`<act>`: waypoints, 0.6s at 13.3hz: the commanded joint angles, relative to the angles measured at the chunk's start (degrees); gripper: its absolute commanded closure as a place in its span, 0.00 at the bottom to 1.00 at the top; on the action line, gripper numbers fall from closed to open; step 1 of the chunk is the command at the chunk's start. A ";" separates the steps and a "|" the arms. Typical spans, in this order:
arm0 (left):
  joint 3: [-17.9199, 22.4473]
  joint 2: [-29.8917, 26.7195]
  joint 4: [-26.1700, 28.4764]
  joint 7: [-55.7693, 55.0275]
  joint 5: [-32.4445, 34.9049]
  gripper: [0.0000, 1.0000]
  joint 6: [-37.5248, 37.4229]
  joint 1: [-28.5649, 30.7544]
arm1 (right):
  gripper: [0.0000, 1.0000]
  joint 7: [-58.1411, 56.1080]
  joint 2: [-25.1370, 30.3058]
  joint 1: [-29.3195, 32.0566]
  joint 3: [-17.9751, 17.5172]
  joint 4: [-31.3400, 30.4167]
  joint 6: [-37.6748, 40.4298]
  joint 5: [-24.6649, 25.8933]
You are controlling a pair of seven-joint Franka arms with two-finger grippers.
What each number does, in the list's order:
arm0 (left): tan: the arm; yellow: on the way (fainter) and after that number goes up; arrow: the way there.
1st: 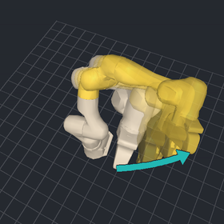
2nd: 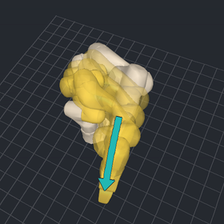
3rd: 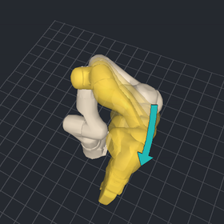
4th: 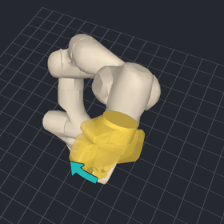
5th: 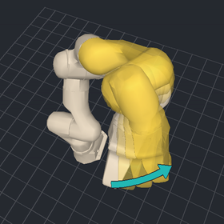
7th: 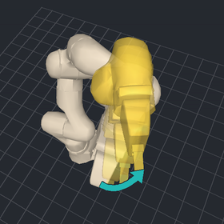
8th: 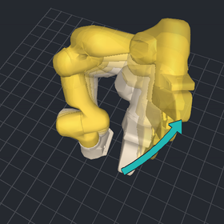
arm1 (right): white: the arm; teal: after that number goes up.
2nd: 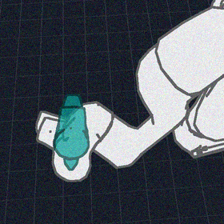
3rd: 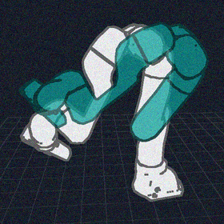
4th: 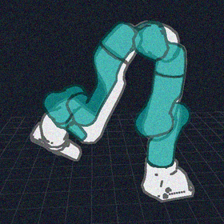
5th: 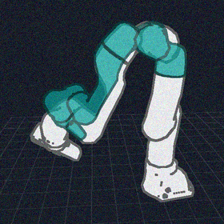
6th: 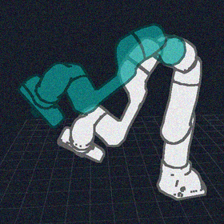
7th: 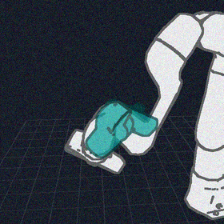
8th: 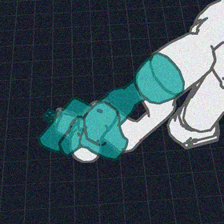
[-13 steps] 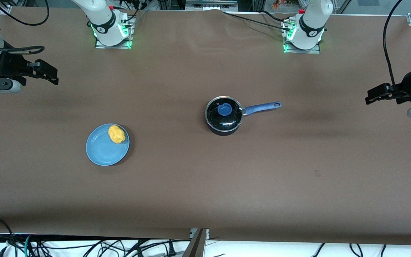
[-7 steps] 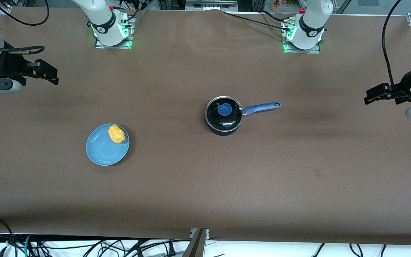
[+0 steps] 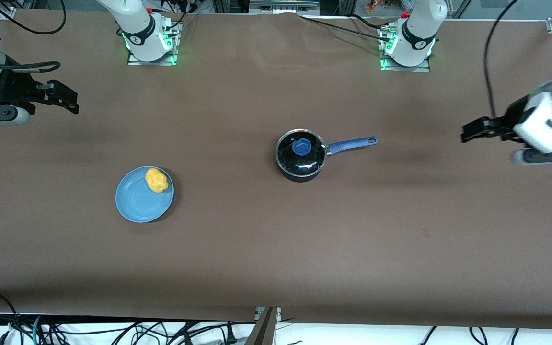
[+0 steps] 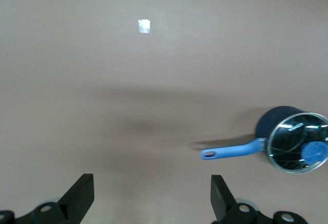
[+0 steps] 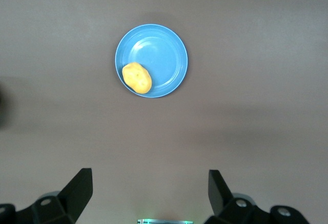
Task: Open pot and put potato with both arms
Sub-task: 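Reach the left gripper to the pot and grasp the blue lid knob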
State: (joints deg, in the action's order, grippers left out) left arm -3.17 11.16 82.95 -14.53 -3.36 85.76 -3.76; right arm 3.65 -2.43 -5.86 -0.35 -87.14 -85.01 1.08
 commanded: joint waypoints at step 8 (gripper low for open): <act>-0.35 11.59 0.19 -22.90 -2.45 0.00 18.45 -21.44 | 0.00 0.48 -0.56 0.06 -1.05 1.62 0.90 0.41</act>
State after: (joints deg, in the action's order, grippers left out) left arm -4.38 19.99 83.22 -34.32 -4.79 100.74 -21.30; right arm 3.66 -2.43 -5.93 -0.72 -87.12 -84.99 1.08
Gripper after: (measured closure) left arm 0.000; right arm 0.000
